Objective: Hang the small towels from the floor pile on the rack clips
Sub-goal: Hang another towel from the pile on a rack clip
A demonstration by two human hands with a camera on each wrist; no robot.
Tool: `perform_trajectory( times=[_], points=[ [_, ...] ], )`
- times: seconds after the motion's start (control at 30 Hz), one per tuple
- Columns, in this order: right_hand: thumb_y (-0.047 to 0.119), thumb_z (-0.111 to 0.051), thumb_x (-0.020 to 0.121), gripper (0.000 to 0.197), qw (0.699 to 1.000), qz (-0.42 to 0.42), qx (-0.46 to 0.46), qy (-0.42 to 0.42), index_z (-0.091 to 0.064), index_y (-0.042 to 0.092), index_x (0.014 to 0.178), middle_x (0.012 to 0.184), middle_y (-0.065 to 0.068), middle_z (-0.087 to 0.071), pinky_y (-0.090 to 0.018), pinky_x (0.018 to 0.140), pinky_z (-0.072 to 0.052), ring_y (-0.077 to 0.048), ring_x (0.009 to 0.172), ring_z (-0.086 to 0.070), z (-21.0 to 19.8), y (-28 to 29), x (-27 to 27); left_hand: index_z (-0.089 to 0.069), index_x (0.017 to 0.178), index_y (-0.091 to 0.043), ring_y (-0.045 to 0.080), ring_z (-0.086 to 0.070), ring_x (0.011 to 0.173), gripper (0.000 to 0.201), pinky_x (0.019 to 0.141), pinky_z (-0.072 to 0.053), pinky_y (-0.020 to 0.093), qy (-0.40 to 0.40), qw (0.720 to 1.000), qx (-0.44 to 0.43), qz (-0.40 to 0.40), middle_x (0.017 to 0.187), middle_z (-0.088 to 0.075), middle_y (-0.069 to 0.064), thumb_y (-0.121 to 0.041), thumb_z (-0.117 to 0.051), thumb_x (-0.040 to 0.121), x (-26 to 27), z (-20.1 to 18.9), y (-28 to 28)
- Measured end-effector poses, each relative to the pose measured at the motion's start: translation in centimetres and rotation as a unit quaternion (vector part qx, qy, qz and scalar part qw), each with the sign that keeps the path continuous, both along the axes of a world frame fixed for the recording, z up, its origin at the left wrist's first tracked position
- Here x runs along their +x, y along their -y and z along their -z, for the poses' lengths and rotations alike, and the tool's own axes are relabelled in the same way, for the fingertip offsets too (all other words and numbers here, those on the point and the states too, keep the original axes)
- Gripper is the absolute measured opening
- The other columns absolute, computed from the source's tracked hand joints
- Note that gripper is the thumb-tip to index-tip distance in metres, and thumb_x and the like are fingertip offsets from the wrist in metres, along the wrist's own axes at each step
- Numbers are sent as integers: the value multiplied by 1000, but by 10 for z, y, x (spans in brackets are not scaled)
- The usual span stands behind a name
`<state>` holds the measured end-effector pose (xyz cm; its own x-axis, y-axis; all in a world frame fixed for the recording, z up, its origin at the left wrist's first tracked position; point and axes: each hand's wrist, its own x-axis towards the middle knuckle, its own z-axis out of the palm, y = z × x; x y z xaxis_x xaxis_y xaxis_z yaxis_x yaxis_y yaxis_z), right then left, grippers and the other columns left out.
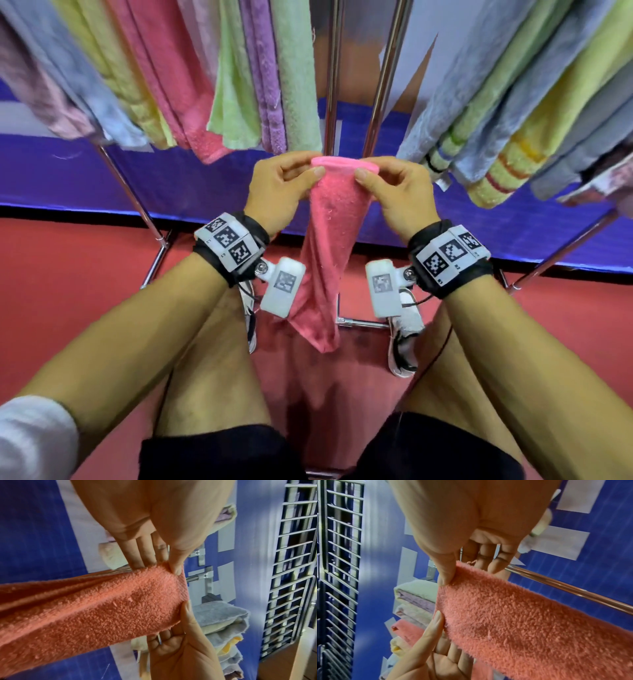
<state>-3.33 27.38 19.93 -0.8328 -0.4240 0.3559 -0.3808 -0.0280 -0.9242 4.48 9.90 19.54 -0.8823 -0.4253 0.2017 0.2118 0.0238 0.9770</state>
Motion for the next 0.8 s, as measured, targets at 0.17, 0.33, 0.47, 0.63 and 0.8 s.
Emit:
perform_trajectory(
  times=[0.17, 0.33, 0.47, 0.63, 0.8],
  points=[
    [8, -75, 83, 11, 998, 20, -38, -43, -74, 11, 94, 79, 11, -72, -22, 68, -52, -3, 74, -65, -69, -1, 2, -66, 108, -11, 1, -68, 73, 23, 63, -55, 19, -41, 999, -33, 8, 76, -74, -10, 3, -64, 90, 5, -71, -4],
    [7, -75, 84, 11, 996, 29, -59, -62, -75, 7, 95, 77, 10, -72, -22, 67, -54, -3, 74, -66, -147, -5, 8, -65, 112, -5, -2, -67, 73, 22, 61, -52, 14, -90, 993, -77, 8, 78, -72, -11, 1, -63, 91, 7, -151, -9],
    [10, -75, 85, 13, 993, 25, -49, -106, -73, 6, 97, 83, 2, -72, -22, 69, -55, -5, 77, -67, -201, -10, 8, -68, 107, -14, 6, -70, 81, 19, 68, -56, 23, -122, 985, -121, 21, 90, -72, -4, -4, -66, 91, 8, -204, -7],
    [12, -74, 86, 8, 988, 13, -38, -148, -73, 15, 93, 82, 4, -72, -17, 58, -50, -3, 72, -65, -253, -11, 6, -69, 104, -17, 11, -70, 85, 18, 71, -57, 27, -157, 976, -147, 32, 93, -73, -3, -5, -66, 90, 6, -254, 0],
    [7, -73, 86, 9, 989, 22, -52, -139, -72, 6, 94, 75, 5, -70, -18, 53, -50, -2, 67, -64, -291, -4, 4, -67, 104, -15, 8, -70, 75, 18, 67, -56, 26, -172, 976, -132, 33, 83, -74, -7, -4, -68, 90, -1, -290, 4]
  ],
)
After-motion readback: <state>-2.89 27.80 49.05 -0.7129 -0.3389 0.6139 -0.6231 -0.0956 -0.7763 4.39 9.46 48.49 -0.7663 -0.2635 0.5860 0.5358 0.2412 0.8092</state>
